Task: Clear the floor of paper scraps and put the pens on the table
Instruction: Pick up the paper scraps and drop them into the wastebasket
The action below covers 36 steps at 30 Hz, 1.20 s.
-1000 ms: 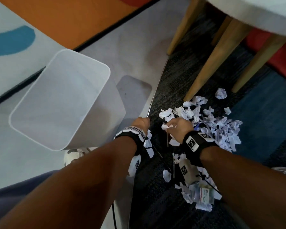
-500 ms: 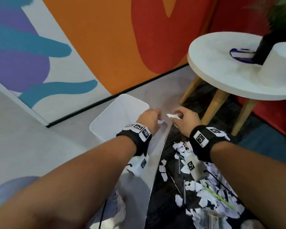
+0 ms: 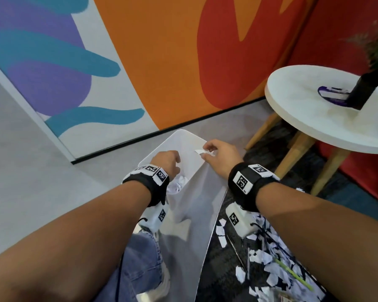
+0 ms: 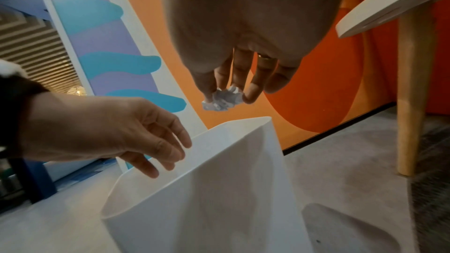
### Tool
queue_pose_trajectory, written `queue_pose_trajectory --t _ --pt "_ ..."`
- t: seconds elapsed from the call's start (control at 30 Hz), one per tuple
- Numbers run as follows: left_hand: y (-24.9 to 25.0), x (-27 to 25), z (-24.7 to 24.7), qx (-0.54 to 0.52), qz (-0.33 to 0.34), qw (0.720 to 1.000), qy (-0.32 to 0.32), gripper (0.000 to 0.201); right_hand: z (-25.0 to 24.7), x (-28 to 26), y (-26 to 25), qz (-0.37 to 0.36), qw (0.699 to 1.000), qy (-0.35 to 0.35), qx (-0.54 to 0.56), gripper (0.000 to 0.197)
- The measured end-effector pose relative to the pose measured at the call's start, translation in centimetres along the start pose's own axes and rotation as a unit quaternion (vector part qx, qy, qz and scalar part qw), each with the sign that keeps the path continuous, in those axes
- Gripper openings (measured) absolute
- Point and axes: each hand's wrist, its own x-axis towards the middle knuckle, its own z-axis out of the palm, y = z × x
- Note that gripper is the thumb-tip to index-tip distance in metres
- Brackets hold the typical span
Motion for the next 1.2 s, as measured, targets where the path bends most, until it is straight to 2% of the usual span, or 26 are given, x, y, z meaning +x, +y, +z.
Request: queue_pose_trajectory --t 0.27,0.43,0.63,0.73,0.83,0.97,1.2 --pt "0.1 0.5 -0.1 -0.019 -0.009 1.0 0.013 0.023 2.7 0.9 -2.6 -0.014 0.996 0.028 -0.085 0.02" --pt "0.4 0.4 0.0 -0.008 0.003 1.0 0.012 0.025 3.5 1.0 -0.8 0.038 0.99 -0.053 -0.125 0.038" --pt "4.6 -0.4 -1.8 -0.039 0.065 0.996 0.053 0.024 -0.5 -0.6 2.5 0.095 0.989 0.01 -0.116 0.029" --pt "8.1 -1.2 -2.0 -0.067 0.114 0.989 0.061 0.02 -3.0 -2.4 5.7 0.141 0.983 0.005 -0.114 0.025" --pt "11.8 -1.6 -0.6 -0.07 0.163 0.984 0.032 0.023 -4.7 -4.5 9.8 0.18 0.978 -0.005 -0.11 0.02" --pt "15.8 -1.6 3.6 -0.037 0.218 0.974 -0.042 0.021 -5.8 -7.3 15.7 0.259 0.962 -0.03 -0.084 0.012" --pt "19.1 -0.4 13.3 0.017 0.237 0.952 -0.193 0.017 -6.2 -10.9 24.5 0.36 0.927 -0.058 -0.087 0.012"
